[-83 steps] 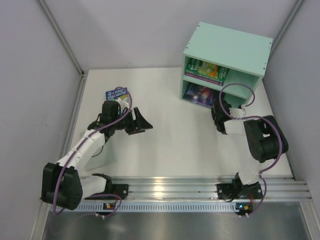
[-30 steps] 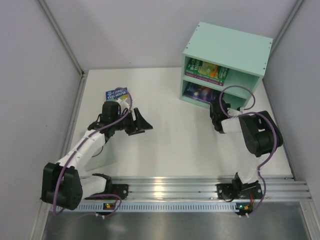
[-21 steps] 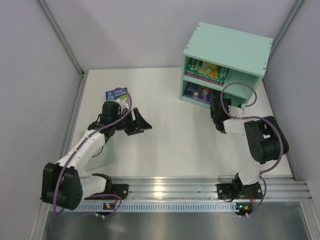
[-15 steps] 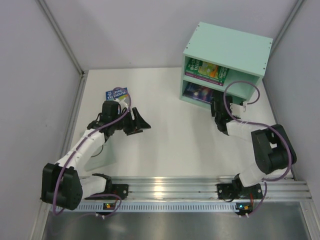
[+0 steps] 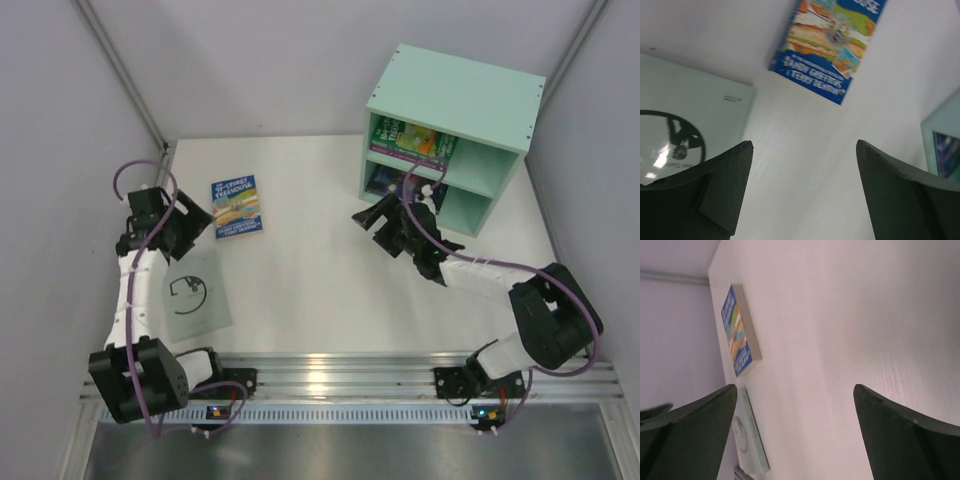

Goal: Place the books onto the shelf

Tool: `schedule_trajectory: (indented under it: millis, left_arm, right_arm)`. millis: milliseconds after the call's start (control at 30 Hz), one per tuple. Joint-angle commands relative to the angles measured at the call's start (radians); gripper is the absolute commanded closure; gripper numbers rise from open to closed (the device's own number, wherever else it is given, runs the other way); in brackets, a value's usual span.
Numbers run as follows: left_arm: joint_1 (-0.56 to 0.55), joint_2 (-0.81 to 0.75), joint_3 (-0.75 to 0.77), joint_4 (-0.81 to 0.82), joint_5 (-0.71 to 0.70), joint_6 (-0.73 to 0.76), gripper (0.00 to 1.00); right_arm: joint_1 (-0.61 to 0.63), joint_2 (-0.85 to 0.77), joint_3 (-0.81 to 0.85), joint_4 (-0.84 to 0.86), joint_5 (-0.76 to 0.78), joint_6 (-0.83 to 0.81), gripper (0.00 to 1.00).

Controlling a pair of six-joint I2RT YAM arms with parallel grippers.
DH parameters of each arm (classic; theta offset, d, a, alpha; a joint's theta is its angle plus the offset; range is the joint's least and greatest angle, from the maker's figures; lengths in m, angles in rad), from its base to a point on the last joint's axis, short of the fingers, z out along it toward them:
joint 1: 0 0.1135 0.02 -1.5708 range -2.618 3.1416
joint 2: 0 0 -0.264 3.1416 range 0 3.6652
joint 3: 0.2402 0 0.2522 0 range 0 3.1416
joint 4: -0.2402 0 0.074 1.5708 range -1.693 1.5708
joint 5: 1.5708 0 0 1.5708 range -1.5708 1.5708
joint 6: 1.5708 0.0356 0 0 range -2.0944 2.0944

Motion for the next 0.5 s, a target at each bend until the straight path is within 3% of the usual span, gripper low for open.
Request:
schedule_trajectory:
  millis: [0,267,367,467]
  left_arm:
    - [0.037,-0.015,0.007,-0.097,-0.294,-0.033,0.1]
    - [0.232,0.085,-0.131,-0.111,-0.546,-0.128,0.11]
    - [0.251,0.09,-0.21,-0.026,-0.53,-0.118,0.11]
    - [0.249,0.123,-0.278,0.064,-0.424,-0.055,0.13]
  right_arm:
    - [0.044,0.024,0.053,0.026,-0.206,-0.182,0.0]
    - [0.069,-0.046,-0.038,0.038,-0.285,-0.274,0.0]
    - [0.061,-0.055,-0.057,0.031,-0.319,-0.303,0.0]
    - [0.049,-0.059,-0.08,0.035,-0.36,-0.337,0.0]
